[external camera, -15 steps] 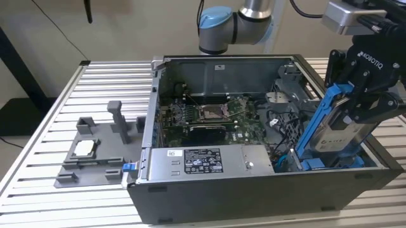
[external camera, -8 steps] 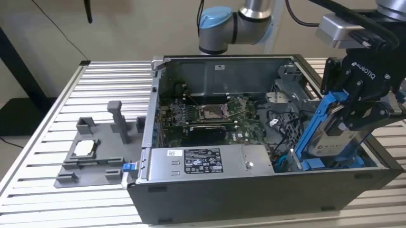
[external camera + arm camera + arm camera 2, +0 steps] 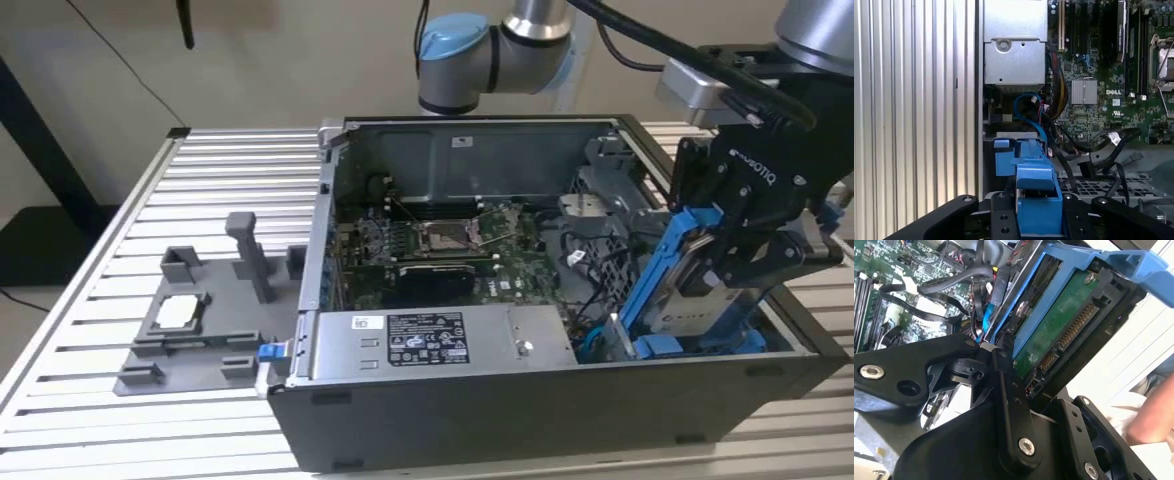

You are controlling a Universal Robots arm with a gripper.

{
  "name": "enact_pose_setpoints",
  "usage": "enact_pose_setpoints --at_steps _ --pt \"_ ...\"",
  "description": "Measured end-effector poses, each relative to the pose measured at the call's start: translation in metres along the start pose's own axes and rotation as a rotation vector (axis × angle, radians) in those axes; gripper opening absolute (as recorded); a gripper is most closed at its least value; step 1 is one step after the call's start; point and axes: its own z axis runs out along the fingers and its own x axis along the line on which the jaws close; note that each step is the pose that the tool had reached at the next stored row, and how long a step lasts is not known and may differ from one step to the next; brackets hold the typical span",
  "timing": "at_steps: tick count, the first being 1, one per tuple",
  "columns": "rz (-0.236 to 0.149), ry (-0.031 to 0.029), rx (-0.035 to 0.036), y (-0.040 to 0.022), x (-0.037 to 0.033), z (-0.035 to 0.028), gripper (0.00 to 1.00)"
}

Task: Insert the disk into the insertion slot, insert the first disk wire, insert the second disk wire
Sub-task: 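Insert the disk into the insertion slot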

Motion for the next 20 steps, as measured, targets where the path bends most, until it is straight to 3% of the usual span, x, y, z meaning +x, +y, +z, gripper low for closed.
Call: enact_pose_setpoints --at_steps 4,5,7,9,12,13,14,17,20 --pt "0.000 0.0001 0.0000 0.0000 0.0000 0.0004 0.34" --pt "0.000 0.0000 0.0000 0.0000 0.0000 0.0005 0.41" --pt "0.000 0.0002 0.0000 0.0000 0.0001 0.0002 0.41" --pt "0.000 0.0000 0.0000 0.0002 0.0001 -0.0038 0.41" --pt "-0.001 -0.0017 0.0002 0.0007 0.0001 -0.0157 0.41" --pt "-0.003 -0.0038 0.0033 0.0007 0.0002 -0.0161 0.41" --pt "-0.005 -0.0066 0.0170 0.0007 0.0001 -0.0161 0.41" --pt "-0.013 -0.0082 0.0671 0.0007 -0.0004 -0.0161 0.41" --pt "-0.028 -0.0083 0.0921 0.0007 -0.0050 -0.0142 0.41"
